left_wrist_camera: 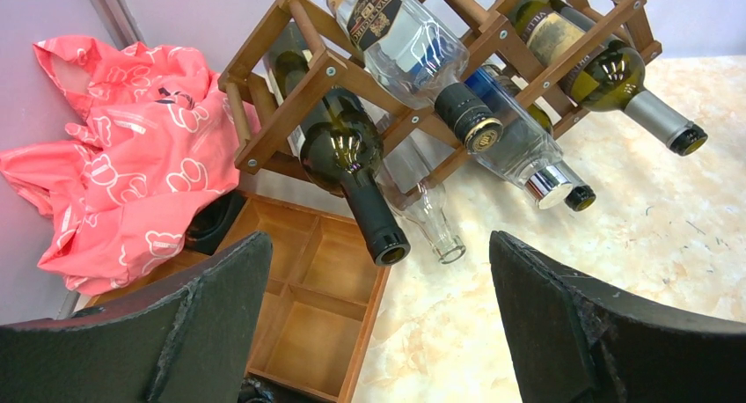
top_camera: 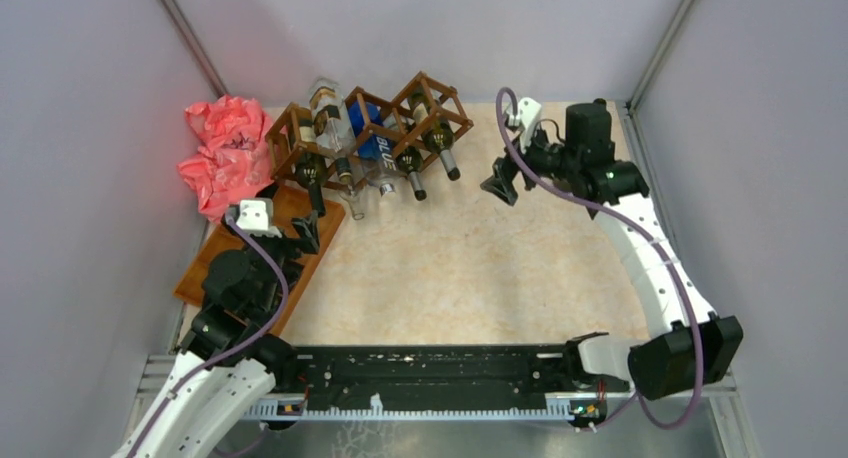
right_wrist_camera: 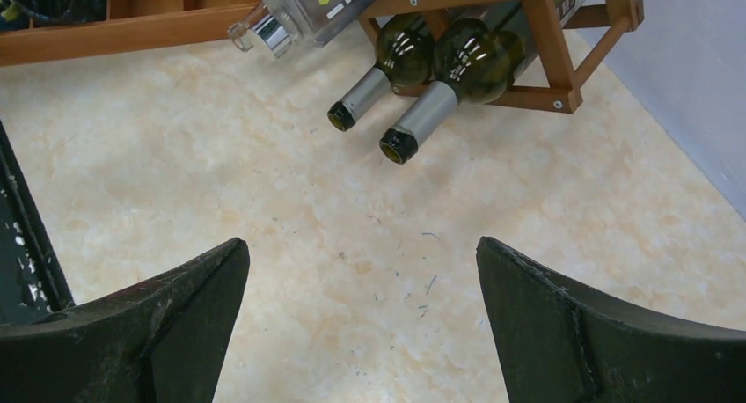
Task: Put the wine bottle on the wine rack
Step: Place the wine bottle in the wine rack.
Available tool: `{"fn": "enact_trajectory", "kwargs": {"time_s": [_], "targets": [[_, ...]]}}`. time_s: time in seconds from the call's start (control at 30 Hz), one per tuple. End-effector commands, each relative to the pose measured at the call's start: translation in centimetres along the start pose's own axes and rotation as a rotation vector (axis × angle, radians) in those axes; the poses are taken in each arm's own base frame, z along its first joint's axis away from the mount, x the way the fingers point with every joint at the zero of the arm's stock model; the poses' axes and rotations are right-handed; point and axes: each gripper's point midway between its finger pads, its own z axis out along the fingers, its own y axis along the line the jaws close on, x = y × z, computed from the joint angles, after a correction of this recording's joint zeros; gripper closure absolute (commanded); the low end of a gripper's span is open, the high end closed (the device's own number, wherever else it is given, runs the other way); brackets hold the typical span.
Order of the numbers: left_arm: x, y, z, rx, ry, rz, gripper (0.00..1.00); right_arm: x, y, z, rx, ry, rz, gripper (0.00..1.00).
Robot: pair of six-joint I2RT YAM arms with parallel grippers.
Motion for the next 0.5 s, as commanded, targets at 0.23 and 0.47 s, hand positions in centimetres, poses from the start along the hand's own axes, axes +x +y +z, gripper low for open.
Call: {"fn": "enact_trajectory", "kwargs": {"time_s": [0.23, 0.47], "targets": [[0.3, -0.5, 0.4, 0.028, 0.004, 0.032, 0.02, 0.7, -4.3, -2.7, 0.172, -0.121, 0.068, 0.02], [0.2, -0.5, 0.3, 0.032, -0.002, 0.034, 0.02, 0.6, -8.8, -6.2, 0.359, -0.131, 0.101, 0.01]]}}
